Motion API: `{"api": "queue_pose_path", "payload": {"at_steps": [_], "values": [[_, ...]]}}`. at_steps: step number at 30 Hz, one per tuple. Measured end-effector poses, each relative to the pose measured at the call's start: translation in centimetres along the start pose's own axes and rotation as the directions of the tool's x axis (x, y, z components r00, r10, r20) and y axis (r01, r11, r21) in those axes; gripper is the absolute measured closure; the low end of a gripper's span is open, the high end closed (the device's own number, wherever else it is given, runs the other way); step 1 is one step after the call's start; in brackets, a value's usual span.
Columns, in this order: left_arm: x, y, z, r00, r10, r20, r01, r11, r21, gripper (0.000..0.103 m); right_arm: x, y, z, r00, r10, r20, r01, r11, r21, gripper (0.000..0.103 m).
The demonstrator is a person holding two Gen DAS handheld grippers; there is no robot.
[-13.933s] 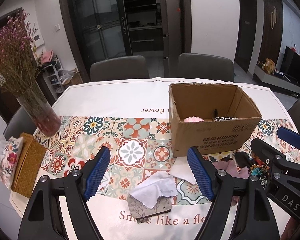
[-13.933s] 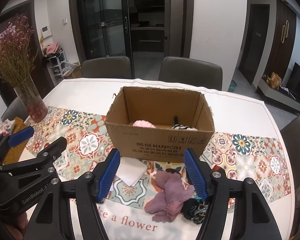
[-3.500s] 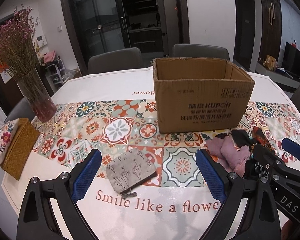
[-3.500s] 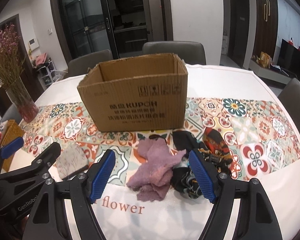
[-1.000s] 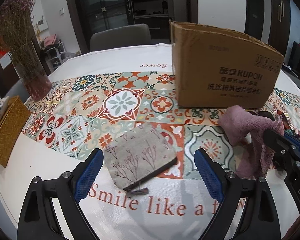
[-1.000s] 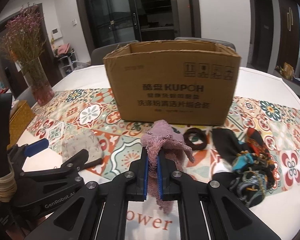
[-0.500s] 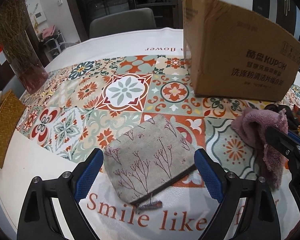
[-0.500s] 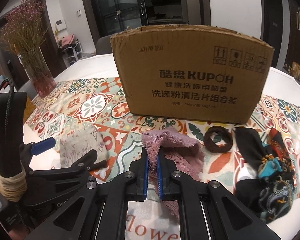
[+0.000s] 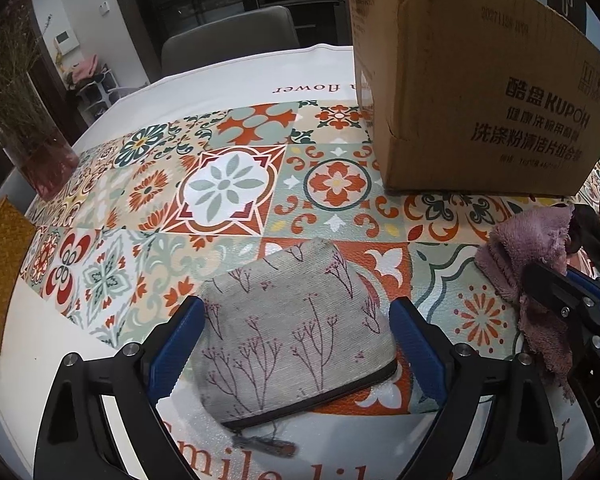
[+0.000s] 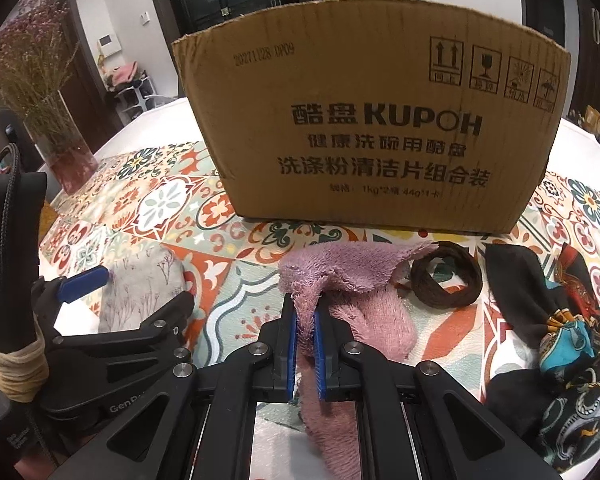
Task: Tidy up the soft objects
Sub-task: 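Grasp the grey floral pouch with the left gripper while the right gripper grasps the pink fuzzy towel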
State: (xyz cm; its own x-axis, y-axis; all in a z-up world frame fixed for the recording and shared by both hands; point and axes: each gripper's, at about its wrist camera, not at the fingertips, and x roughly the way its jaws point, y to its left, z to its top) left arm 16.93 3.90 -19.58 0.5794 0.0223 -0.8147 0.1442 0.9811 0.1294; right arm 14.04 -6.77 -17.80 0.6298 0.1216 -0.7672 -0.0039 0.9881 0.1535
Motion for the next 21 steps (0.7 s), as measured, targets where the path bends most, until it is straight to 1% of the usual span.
{"api": "queue_pose_path", "payload": {"at_steps": [2, 3, 5, 7, 9, 10, 12, 16, 18, 19, 21], "values": [[0.26, -0.03, -0.06, 1.000, -0.005, -0.004, 0.005, 1.000, 0.000, 0.012, 0.17, 0.07, -0.09, 1.000, 0.004, -0.002, -0.004, 1.000, 0.001, 0.094], [0.54, 0.01, -0.16, 1.000, -0.014, -0.015, 0.014, 1.000, -0.003, 0.012, 0.24, 0.10, -0.13, 1.000, 0.005, -0.003, -0.005, 1.000, 0.000, 0.094], [0.70, 0.37, -0.37, 0.999, -0.042, -0.010, 0.042, 0.999, -0.027, 0.013, 0.35, 0.20, -0.20, 1.000, 0.009, -0.006, -0.009, 1.000, 0.000, 0.094], [0.75, 0.40, -0.36, 0.999, -0.049, -0.006, 0.049, 0.998, -0.029, 0.019, 0.51, 0.28, -0.15, 1.000, 0.011, -0.006, -0.011, 1.000, -0.001, 0.094], [0.69, 0.45, -0.37, 0.998, -0.069, 0.000, 0.069, 0.997, -0.034, 0.033, 0.57, 0.34, -0.12, 1.000, 0.013, -0.006, -0.013, 1.000, 0.000, 0.094], [0.66, 0.46, -0.36, 0.997, -0.083, 0.001, 0.083, 0.996, -0.036, 0.037, 0.58, 0.32, -0.11, 1.000, 0.013, -0.006, -0.013, 1.000, 0.000, 0.094], [0.57, 0.37, -0.29, 0.995, -0.103, 0.003, 0.103, 0.994, -0.034, 0.051, 0.59, 0.31, -0.10, 1.000, 0.012, -0.006, -0.012, 1.000, 0.000, 0.094], [0.34, 0.17, -0.19, 0.993, -0.122, 0.000, 0.122, 0.992, -0.027, 0.064, 0.34, 0.36, -0.03, 1.000, 0.010, -0.003, -0.010, 1.000, 0.000, 0.094], [0.19, 0.14, -0.18, 0.992, -0.126, 0.000, 0.126, 0.992, -0.027, 0.074, 0.13, 0.49, -0.01, 1.000, 0.009, 0.001, -0.009, 1.000, -0.005, 0.094], [0.09, 0.13, -0.18, 0.992, -0.127, 0.000, 0.127, 0.992, -0.028, 0.076, 0.04, 0.54, 0.02, 1.000, 0.010, 0.003, -0.010, 1.000, -0.007, 0.094], [-0.12, 0.16, -0.21, 0.992, -0.130, -0.001, 0.130, 0.991, -0.030, 0.085, -0.20, 0.66, 0.06, 1.000, 0.011, 0.006, -0.011, 1.000, -0.010, 0.094]]}}
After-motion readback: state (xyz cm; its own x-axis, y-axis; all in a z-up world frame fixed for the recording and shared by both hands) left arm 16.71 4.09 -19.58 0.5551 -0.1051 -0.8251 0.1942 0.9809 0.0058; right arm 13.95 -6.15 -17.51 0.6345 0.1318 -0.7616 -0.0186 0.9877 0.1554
